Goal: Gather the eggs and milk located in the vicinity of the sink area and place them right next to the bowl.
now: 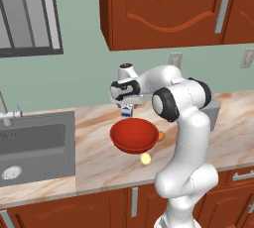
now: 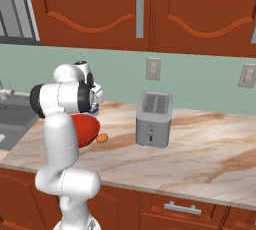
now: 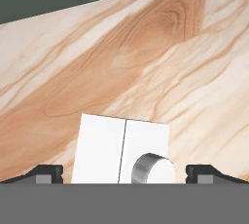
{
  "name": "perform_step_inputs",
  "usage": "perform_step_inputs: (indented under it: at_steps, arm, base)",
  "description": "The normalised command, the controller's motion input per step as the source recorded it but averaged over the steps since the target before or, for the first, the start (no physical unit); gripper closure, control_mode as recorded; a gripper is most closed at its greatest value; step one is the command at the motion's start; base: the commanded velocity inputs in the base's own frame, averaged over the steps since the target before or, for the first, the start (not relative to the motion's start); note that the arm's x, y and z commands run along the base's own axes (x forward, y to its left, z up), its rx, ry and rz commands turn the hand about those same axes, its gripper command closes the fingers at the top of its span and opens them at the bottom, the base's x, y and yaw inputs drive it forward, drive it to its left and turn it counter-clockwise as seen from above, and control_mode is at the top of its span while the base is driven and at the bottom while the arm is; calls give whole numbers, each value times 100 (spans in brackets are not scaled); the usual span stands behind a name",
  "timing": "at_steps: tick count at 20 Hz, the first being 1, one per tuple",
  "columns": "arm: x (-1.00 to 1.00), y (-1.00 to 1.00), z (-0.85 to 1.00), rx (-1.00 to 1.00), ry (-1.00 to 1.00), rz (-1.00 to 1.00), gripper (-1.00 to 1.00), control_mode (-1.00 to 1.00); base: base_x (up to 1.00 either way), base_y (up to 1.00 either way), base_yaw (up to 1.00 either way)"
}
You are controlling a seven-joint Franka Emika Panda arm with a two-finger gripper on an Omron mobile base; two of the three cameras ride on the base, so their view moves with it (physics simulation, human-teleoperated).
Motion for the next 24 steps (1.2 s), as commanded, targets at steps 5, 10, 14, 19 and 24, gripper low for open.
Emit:
perform_step_inputs:
  at_steps: [5,10,14,19,24]
  arm:
    - [2,0,-23,0,0,0,-100,-100]
    - [0,0,-9,0,0,0,-100,-100]
    - [0,0,-3,0,0,0,-100,-100]
    - [0,0,-9,0,0,0,100,-100]
    - [0,0,-9,0,0,0,100,-100]
  base:
    - [0,0,0]
    - [0,0,0]
    - [0,0,0]
    - [0,0,0]
    - [0,0,0]
